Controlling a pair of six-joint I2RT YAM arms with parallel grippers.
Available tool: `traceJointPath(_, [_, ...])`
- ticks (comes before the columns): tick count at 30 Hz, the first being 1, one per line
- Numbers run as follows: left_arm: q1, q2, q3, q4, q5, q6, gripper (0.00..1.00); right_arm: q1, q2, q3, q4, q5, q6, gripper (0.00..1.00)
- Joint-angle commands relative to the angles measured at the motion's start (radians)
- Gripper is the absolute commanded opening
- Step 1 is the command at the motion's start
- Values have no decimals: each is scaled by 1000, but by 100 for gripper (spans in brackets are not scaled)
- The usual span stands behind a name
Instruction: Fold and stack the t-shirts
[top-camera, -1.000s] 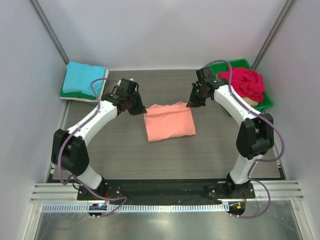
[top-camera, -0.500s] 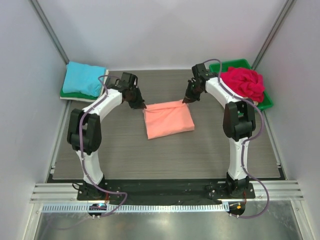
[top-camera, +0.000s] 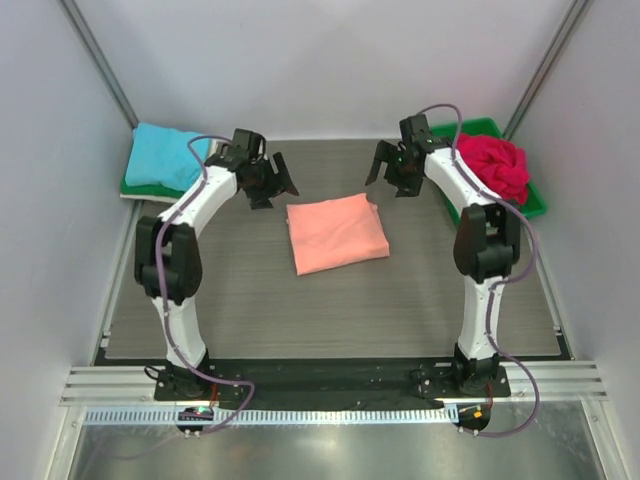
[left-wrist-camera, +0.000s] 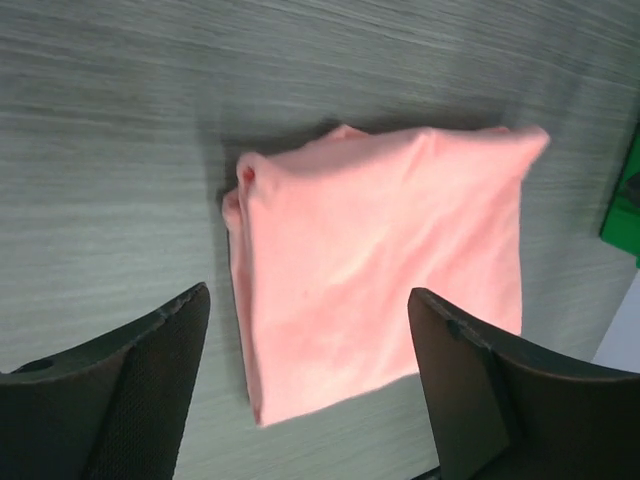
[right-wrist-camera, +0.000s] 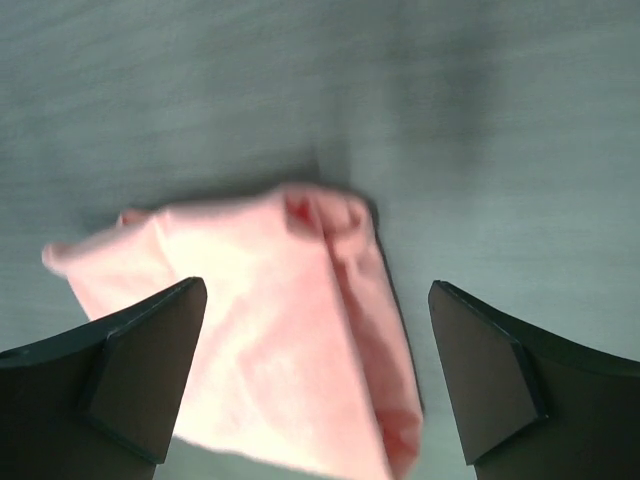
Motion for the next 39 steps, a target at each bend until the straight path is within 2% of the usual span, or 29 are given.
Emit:
traceJointPath(1, [-53, -222, -152, 37, -14, 9, 80, 52, -276, -236, 93, 15, -21, 99])
traceJointPath(4, [-126, -333, -281, 170, -2, -39, 74, 89, -404, -468, 257, -112, 37, 92])
traceJointPath(5, [-146, -353, -366, 208, 3, -54, 72, 95, -418, -519, 374, -244, 57, 89])
traceJointPath(6, [-166, -380, -405, 253, 6, -76, 70, 109, -425, -603, 428, -294, 100, 85])
traceJointPath(7, [-198, -388, -450, 352, 25, -96, 66, 116, -418, -628, 473, -346, 117, 78])
traceJointPath(9, [-223, -376, -533, 443, 62, -152, 63, 127, -389, -679, 571, -436, 135, 68])
traceJointPath(10, [-232, -361, -550, 483, 75, -168, 61, 129, -355, -690, 587, -447, 141, 60])
traceJointPath(11, [-251, -344, -562, 550, 100, -185, 59, 127, -335, -706, 614, -453, 142, 55])
traceJointPath(12, [-259, -300, -570, 572, 110, -188, 58, 121, -318, -738, 613, -445, 139, 44])
traceJointPath(19, [-286, -163, -628, 626, 161, -146, 49, 67, -396, -1033, 656, -269, 120, 31])
traceJointPath(24, [-288, -146, -682, 615, 122, -119, 46, 66, -390, -1121, 710, -286, 126, 34])
traceJointPath(27, [-289, -218, -668, 576, 113, -105, 45, 66, -407, -1102, 705, -322, 126, 53])
traceJointPath(28, [-288, -245, -657, 519, 81, -85, 49, 67, -422, -1092, 696, -324, 120, 64])
traceJointPath(30, [-289, -340, -613, 453, 34, -56, 59, 70, -482, -1046, 633, -306, 100, 73])
traceJointPath(31, [-288, -373, -599, 397, -24, -41, 76, 72, -499, -1029, 606, -292, 73, 76])
traceJointPath(33, [-288, -454, -579, 362, -107, 5, 99, 75, -537, -977, 534, -275, 51, 79])
traceJointPath(34, [-286, -476, -584, 362, -199, 21, 100, 75, -569, -963, 515, -278, 31, 80])
traceJointPath(36, [-279, -497, -599, 381, -255, 54, 100, 76, -597, -932, 466, -284, 20, 81])
traceJointPath(37, [-250, -481, -596, 396, -255, 61, 100, 78, -626, -926, 454, -287, 17, 81])
traceJointPath(39, [-204, -430, -587, 414, -167, 35, 100, 81, -657, -920, 428, -289, 17, 82])
